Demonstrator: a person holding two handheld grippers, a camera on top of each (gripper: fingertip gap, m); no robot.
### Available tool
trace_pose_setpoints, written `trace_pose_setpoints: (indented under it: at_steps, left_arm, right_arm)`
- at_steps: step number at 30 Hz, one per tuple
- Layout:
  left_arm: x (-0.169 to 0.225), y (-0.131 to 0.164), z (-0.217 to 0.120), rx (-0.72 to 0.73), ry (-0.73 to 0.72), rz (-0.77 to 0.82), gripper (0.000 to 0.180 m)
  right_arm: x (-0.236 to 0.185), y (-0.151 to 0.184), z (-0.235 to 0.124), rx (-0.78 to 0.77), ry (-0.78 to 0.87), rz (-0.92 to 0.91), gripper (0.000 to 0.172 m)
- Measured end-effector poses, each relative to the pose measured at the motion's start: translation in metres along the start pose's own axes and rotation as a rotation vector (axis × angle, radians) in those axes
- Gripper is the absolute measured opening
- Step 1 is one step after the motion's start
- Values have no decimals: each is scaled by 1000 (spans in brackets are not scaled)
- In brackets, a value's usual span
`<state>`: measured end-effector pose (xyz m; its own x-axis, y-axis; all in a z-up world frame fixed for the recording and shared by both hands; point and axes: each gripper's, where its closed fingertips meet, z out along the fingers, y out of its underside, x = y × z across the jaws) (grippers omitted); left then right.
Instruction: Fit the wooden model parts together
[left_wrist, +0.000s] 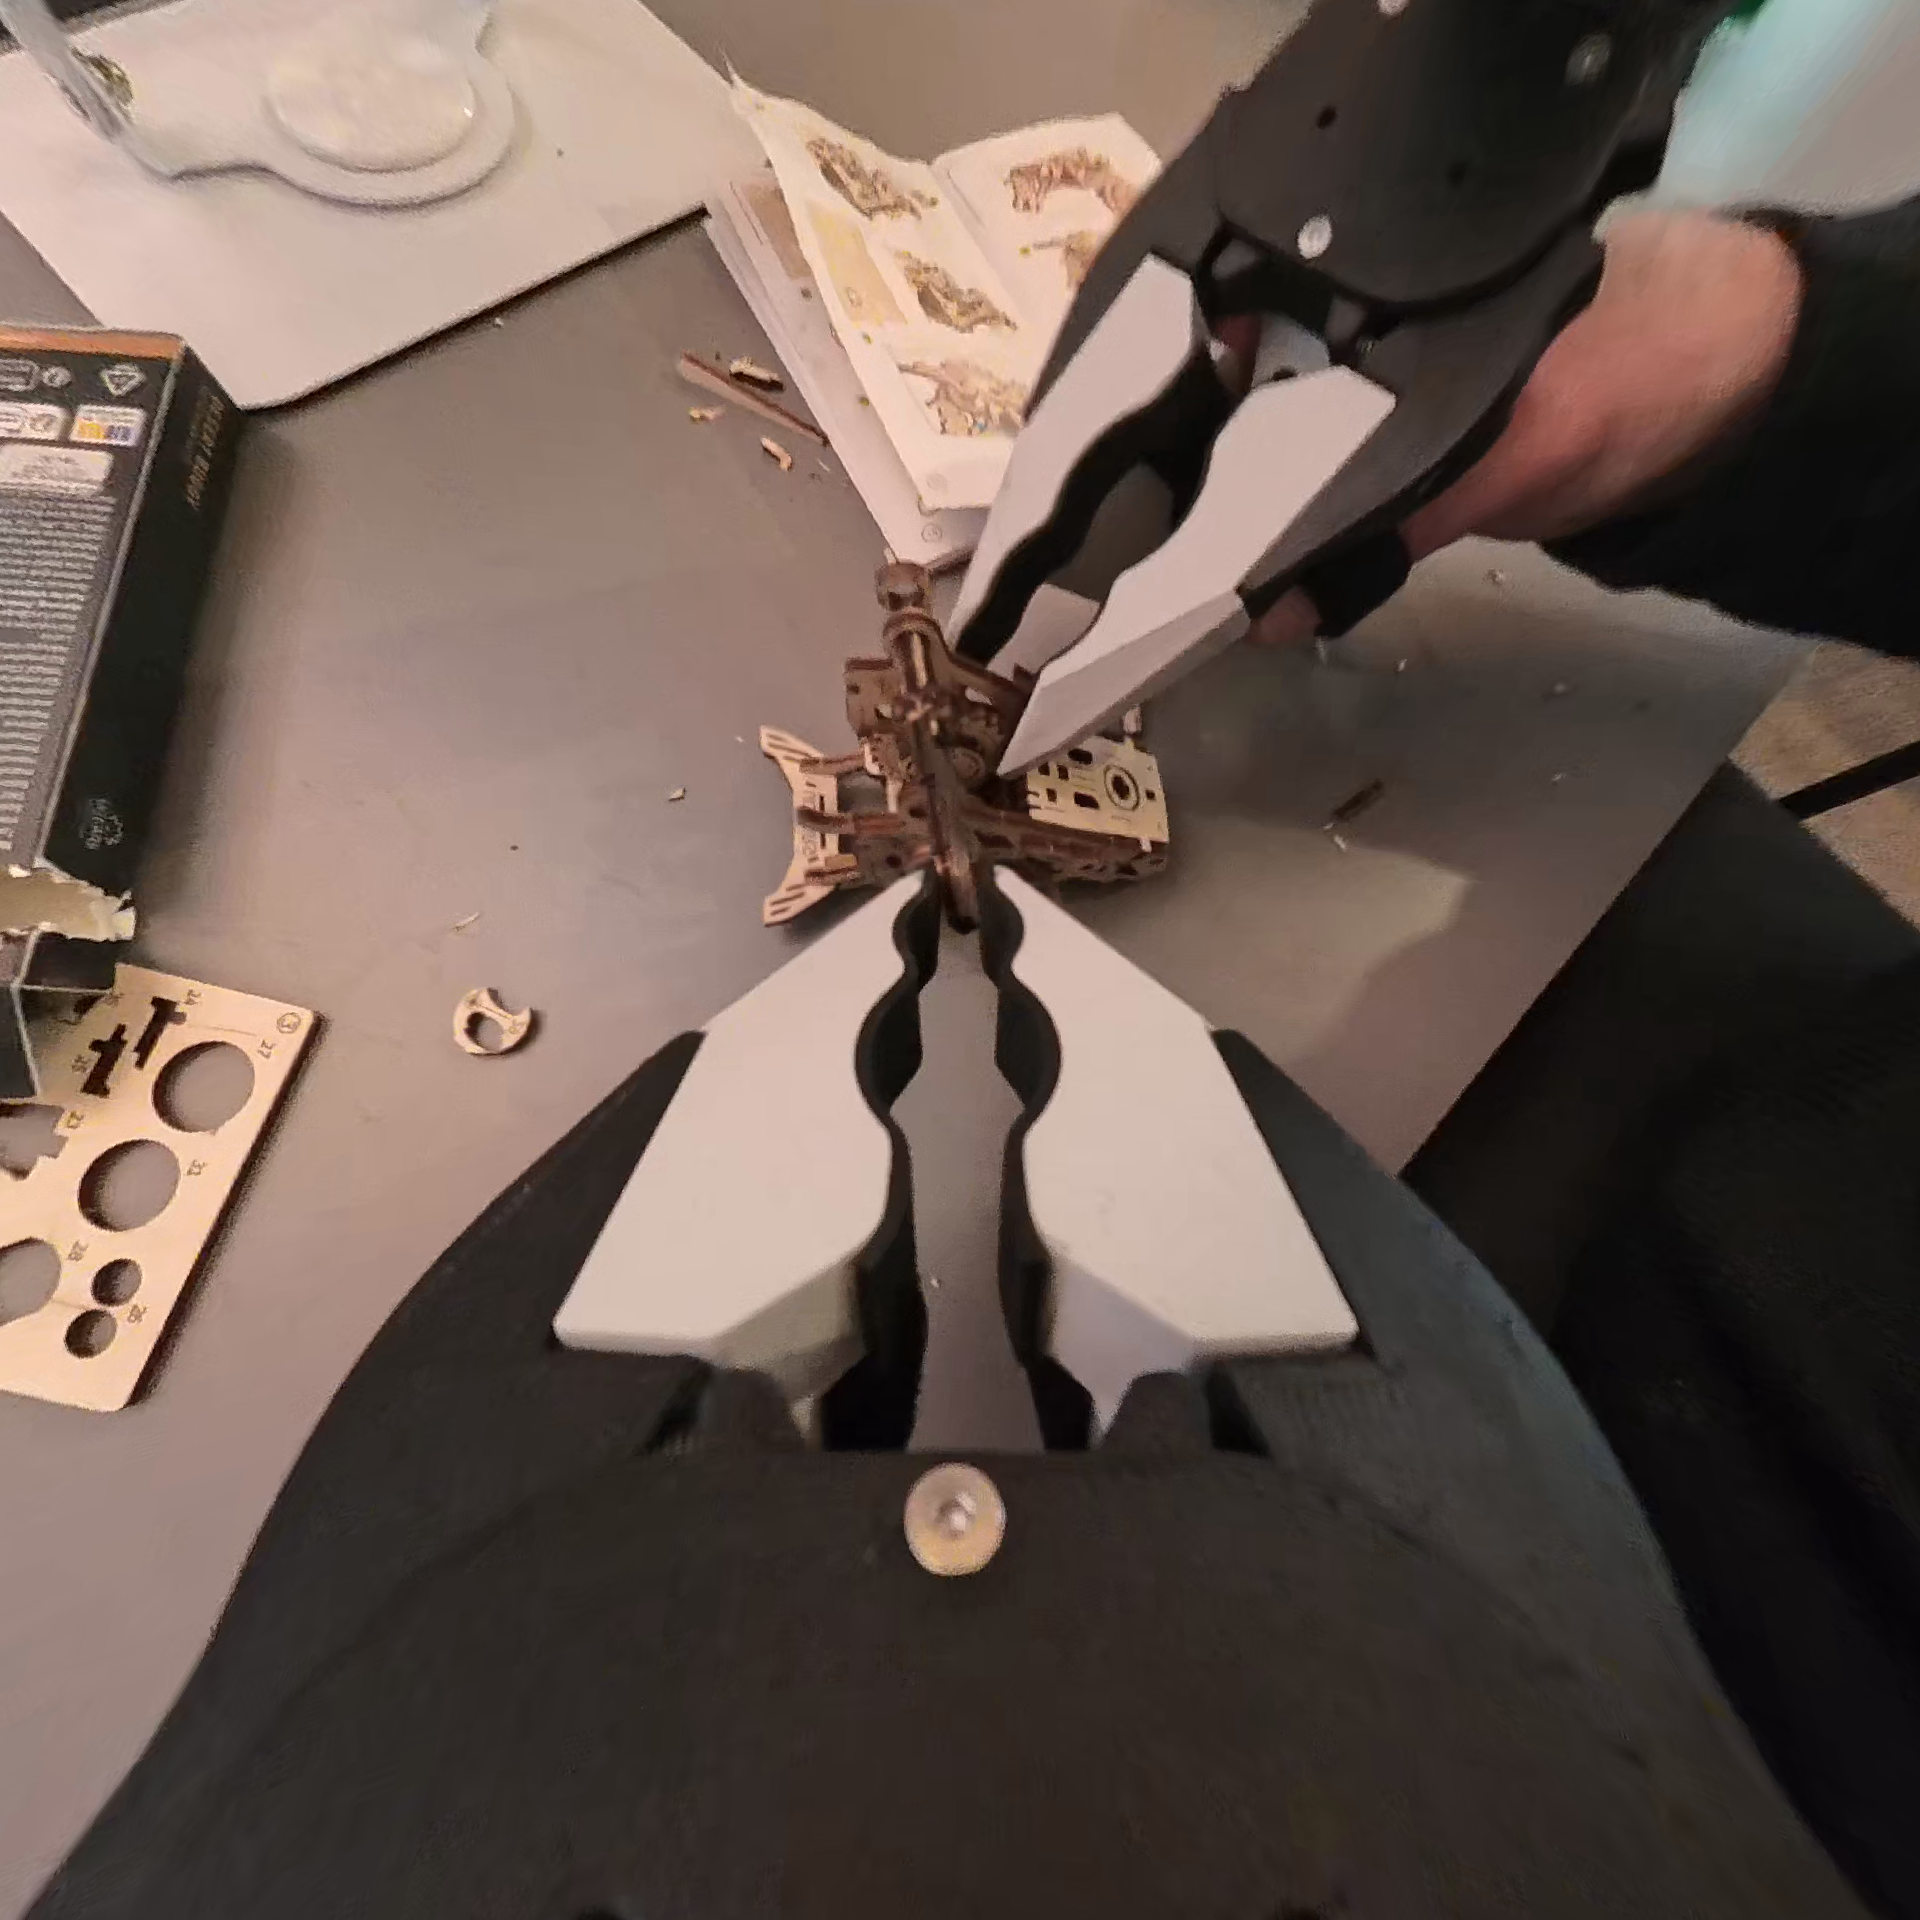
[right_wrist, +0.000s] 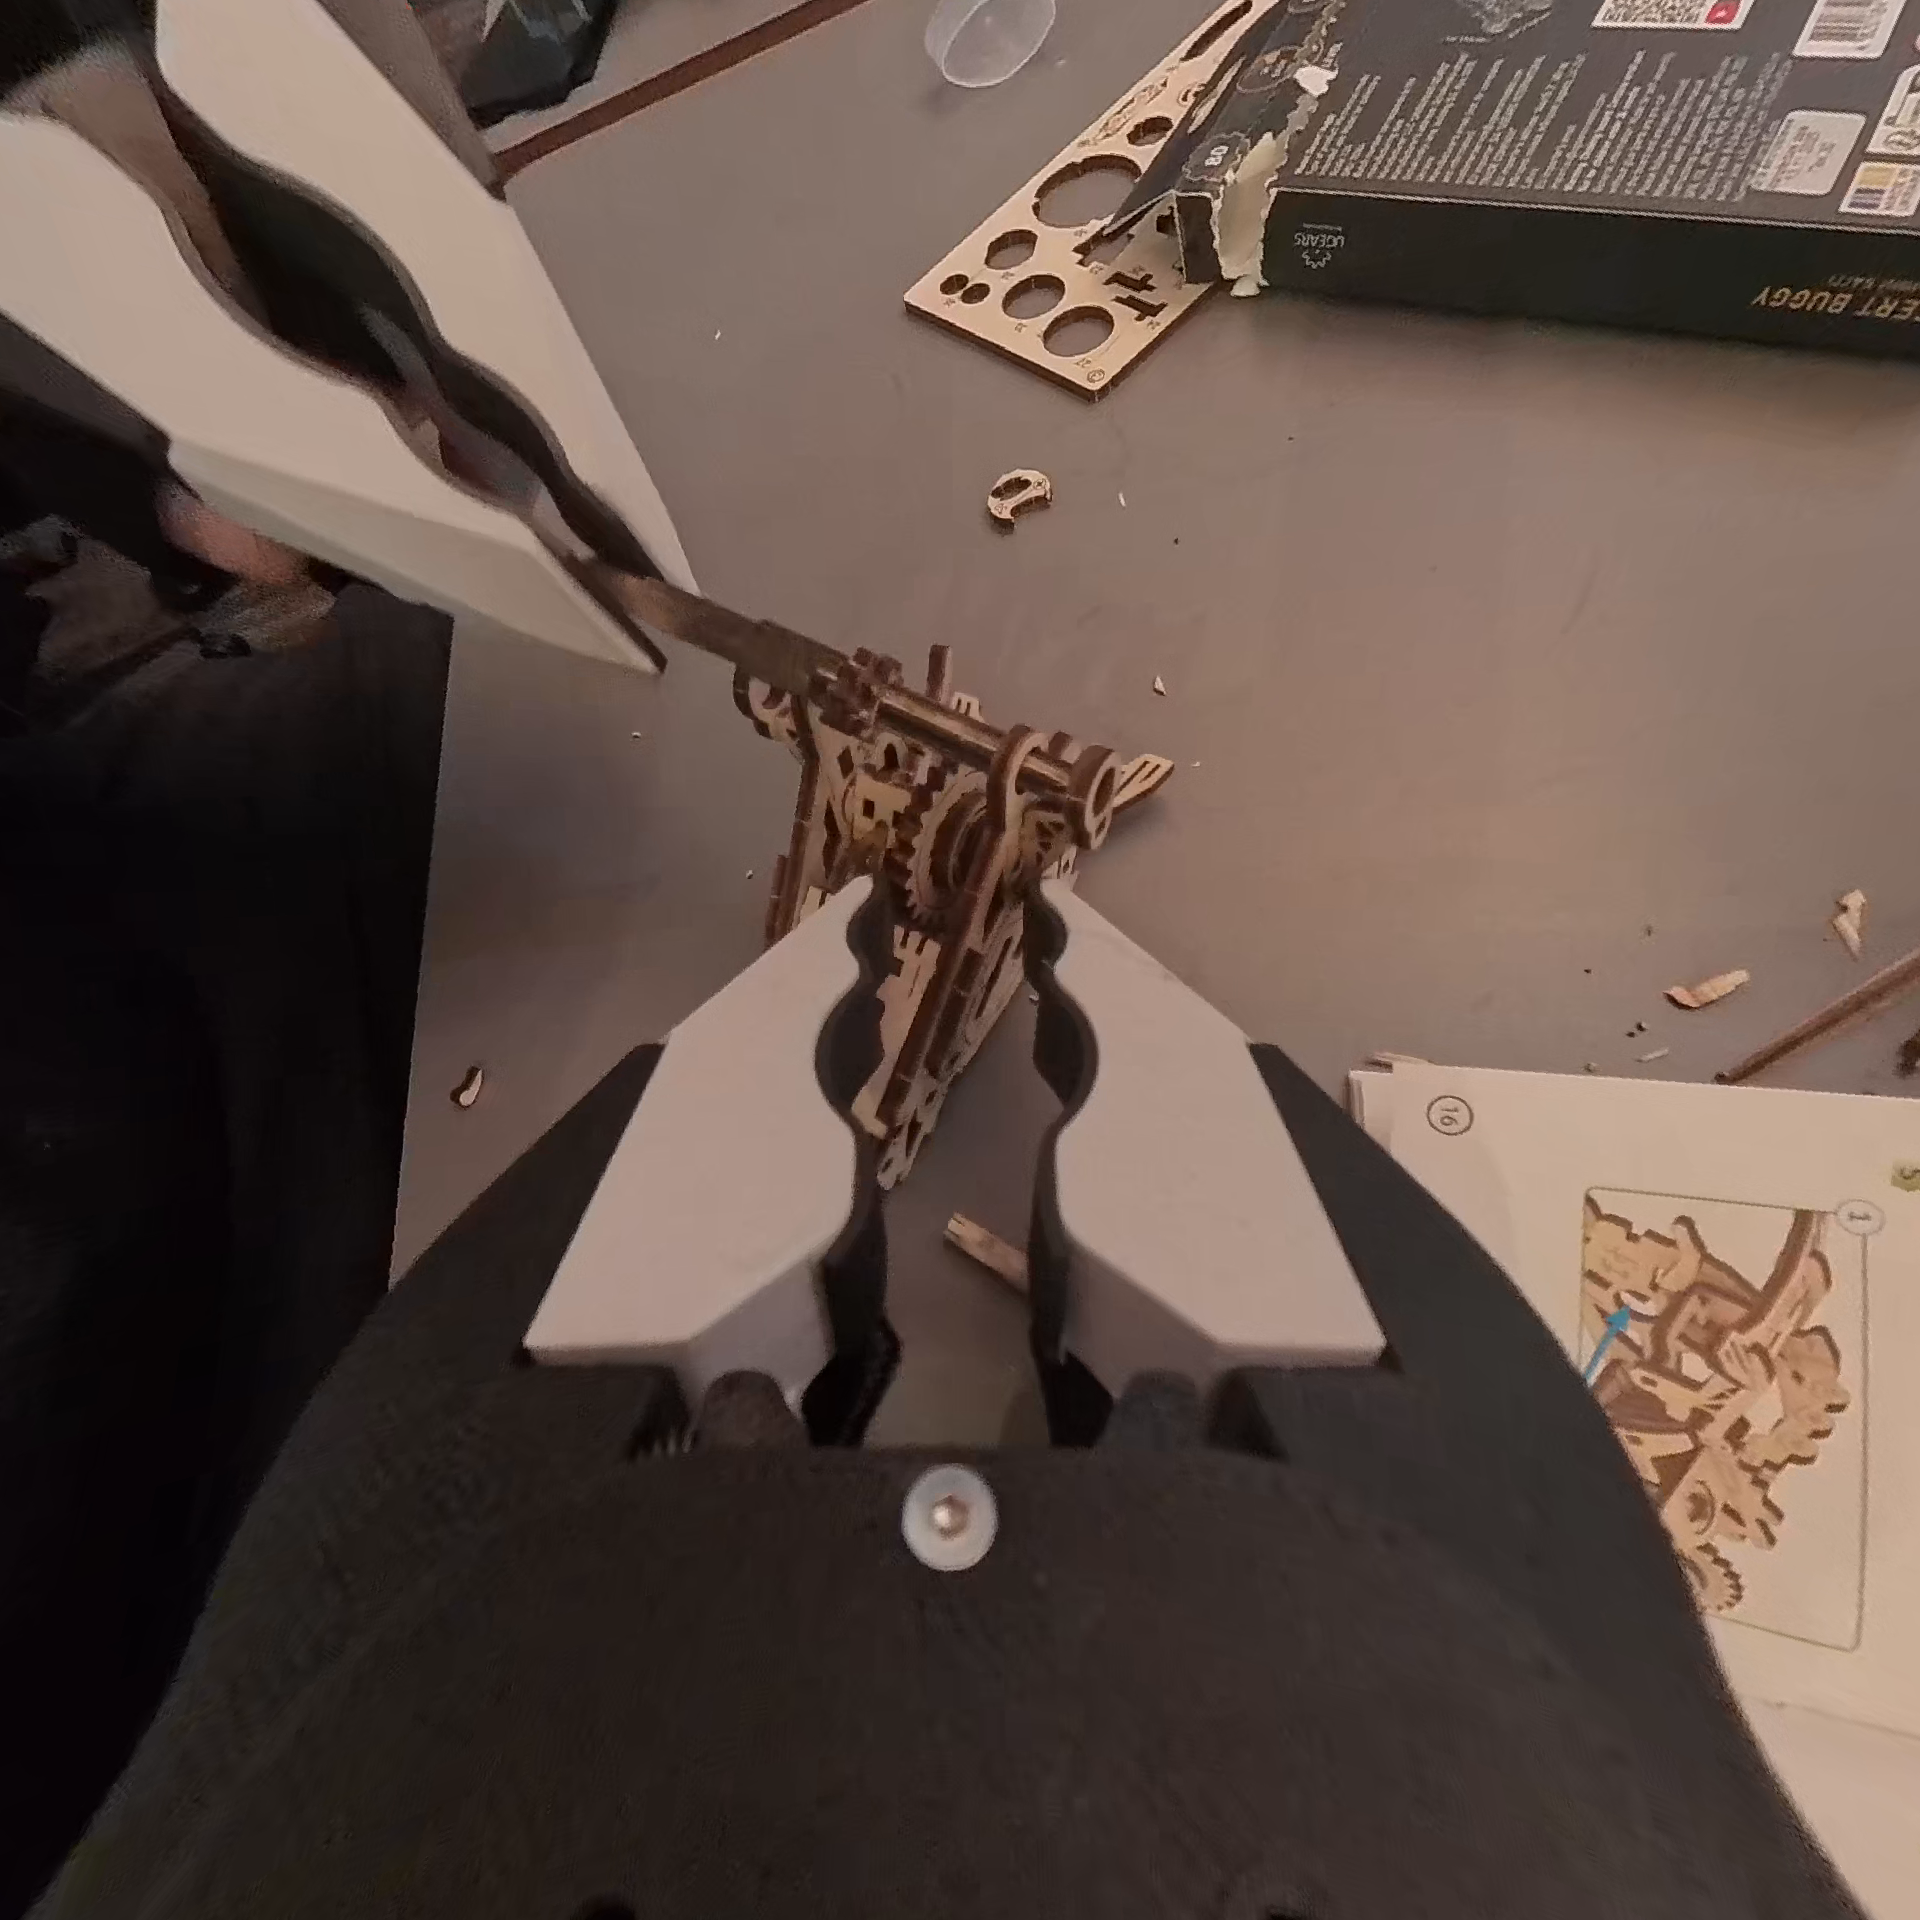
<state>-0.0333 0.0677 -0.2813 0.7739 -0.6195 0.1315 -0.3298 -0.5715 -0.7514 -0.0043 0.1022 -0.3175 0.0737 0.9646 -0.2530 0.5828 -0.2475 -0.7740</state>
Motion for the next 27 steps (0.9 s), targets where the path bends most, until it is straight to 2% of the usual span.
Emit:
trace_pose_setpoints:
  at_steps: [1,4,11,15,17,21,24,27]
  left_arm:
    - [-3,-2,-1,14,-4,-14,4]
    - [-12,2,0,-4,-37,1,4]
    - [-21,6,3,25,2,-102,10]
    - [-20,12,3,68,2,-152,35]
    - [-19,20,0,109,7,-228,41]
    - [-13,20,2,265,-13,-362,44]
    - [-11,8,8,336,-45,-324,40]
    - [-10,2,21,343,-69,-280,30]
  right_arm:
    - [0,0,0,-2,4,-2,21]
    - [1,-1,1,-2,9,3,21]
    - [2,-2,2,9,6,15,22]
    - [3,-2,2,12,7,22,21]
    - [3,-2,2,14,5,25,21]
    - [3,-2,3,20,0,40,21]
    - [4,-2,3,22,1,52,21]
    - [4,-2,3,19,8,55,21]
